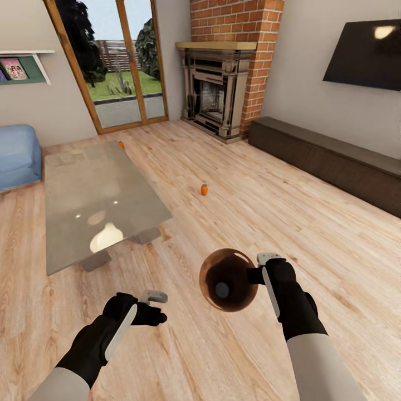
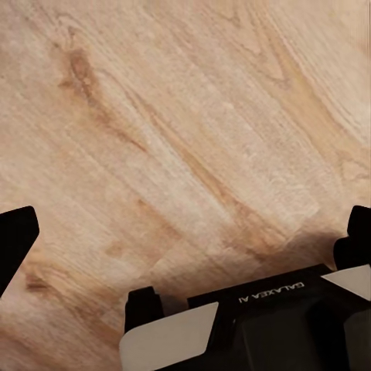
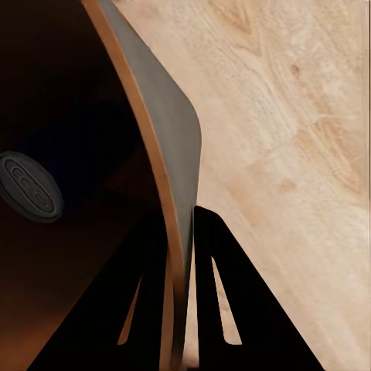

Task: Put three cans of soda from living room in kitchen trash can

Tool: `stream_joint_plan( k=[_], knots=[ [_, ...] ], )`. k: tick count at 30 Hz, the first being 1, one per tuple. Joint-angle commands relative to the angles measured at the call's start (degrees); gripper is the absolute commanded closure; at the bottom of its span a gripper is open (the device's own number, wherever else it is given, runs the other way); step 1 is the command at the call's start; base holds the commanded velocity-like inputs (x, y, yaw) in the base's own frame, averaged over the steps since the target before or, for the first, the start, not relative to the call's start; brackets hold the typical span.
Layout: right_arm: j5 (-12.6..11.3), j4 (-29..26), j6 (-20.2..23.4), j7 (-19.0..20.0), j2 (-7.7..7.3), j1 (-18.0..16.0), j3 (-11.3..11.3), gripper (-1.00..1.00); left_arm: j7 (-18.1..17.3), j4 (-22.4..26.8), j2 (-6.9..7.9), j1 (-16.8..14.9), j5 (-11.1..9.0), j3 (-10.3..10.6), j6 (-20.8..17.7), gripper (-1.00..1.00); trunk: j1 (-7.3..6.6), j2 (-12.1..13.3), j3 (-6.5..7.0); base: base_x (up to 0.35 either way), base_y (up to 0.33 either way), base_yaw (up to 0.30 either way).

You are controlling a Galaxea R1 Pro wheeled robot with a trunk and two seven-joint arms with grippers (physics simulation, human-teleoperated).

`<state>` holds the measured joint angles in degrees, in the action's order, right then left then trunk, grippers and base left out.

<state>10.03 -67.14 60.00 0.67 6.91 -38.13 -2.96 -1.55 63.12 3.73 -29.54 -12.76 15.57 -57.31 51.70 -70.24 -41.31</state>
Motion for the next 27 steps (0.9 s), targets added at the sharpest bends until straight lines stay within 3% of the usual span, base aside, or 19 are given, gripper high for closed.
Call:
stream_joint_plan(
  k=[1,23,27],
  knots=[
    [-0.8,0.0,0.0,0.2,0.01,0.0,0.0,1.0,0.0,0.0,-0.01,0.0,0.0,0.0,0.0,-1.0,0.0,0.0,0.1,0.0,0.0,-0.078],
    [-0.6,-0.1,0.0,0.2,-0.22,0.0,-0.2,1.0,0.0,-1.2,0.52,-0.1,0.0,-0.6,0.0,-1.0,0.0,0.0,2.13,0.0,0.0,-0.069],
    [-0.6,-0.1,0.0,0.2,-0.23,0.0,-1.9,1.0,0.8,-4.2,0.52,-0.1,0.0,-0.6,0.1,-1.0,0.0,0.0,2.5,0.0,0.0,-0.051]
  ],
)
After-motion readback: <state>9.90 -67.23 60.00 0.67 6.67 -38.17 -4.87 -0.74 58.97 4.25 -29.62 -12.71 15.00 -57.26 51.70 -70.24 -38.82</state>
